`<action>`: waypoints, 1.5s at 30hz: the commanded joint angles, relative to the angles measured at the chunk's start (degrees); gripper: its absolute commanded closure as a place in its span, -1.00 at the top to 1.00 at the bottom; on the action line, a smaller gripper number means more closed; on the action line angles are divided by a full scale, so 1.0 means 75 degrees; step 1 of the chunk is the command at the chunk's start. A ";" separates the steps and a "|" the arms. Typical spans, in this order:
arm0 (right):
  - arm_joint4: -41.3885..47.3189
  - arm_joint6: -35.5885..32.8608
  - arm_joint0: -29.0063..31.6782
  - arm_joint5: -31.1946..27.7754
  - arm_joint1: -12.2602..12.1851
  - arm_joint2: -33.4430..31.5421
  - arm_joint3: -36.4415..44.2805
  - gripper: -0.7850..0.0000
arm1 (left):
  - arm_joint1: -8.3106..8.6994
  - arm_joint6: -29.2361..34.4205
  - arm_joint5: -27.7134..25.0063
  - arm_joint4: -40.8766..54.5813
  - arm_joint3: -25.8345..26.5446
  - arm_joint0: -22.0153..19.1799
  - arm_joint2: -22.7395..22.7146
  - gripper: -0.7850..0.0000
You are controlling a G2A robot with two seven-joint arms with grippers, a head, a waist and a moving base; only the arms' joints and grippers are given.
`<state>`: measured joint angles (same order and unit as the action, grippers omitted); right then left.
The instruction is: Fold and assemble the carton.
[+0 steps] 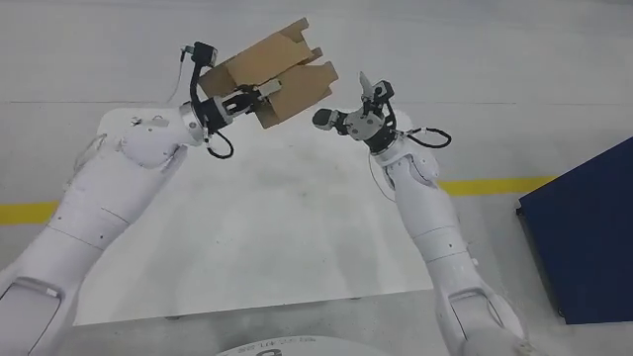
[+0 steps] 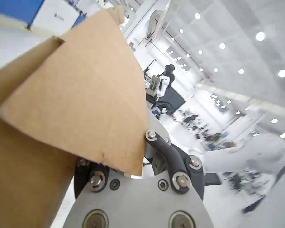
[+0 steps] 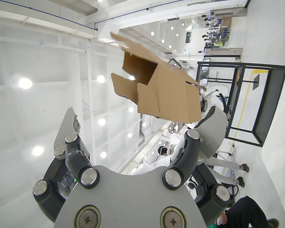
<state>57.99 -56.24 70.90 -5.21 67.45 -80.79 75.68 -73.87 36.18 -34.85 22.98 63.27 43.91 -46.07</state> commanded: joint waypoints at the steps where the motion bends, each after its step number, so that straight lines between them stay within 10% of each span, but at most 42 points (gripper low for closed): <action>1: 0.0338 0.0015 -0.0053 -0.0038 0.0020 -0.0081 -0.0164 1.00 | 0.0085 0.1156 0.0905 0.1058 -0.0012 -0.0054 -0.0226 -1.00; 12: 0.0384 -0.0042 -0.0070 0.0042 0.0018 -0.0194 -0.0292 1.00 | 0.0185 0.1293 0.1461 0.1011 0.0052 0.0065 -0.0516 -1.00; 22: 0.0406 0.0269 -0.0063 0.0731 0.0043 -0.0017 -0.0015 1.00 | 0.0188 -0.0733 0.0643 -0.2218 0.0579 0.0372 -0.0432 -1.00; 45: 0.0379 0.0794 -0.0392 0.0816 0.0191 0.0349 -0.0233 1.00 | -0.0010 -0.0591 0.0592 -0.2599 0.0562 0.0398 -0.0362 -1.00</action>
<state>60.91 -50.31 67.97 0.89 68.86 -78.21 73.92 -73.91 31.71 -30.24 3.68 67.47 46.86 -48.71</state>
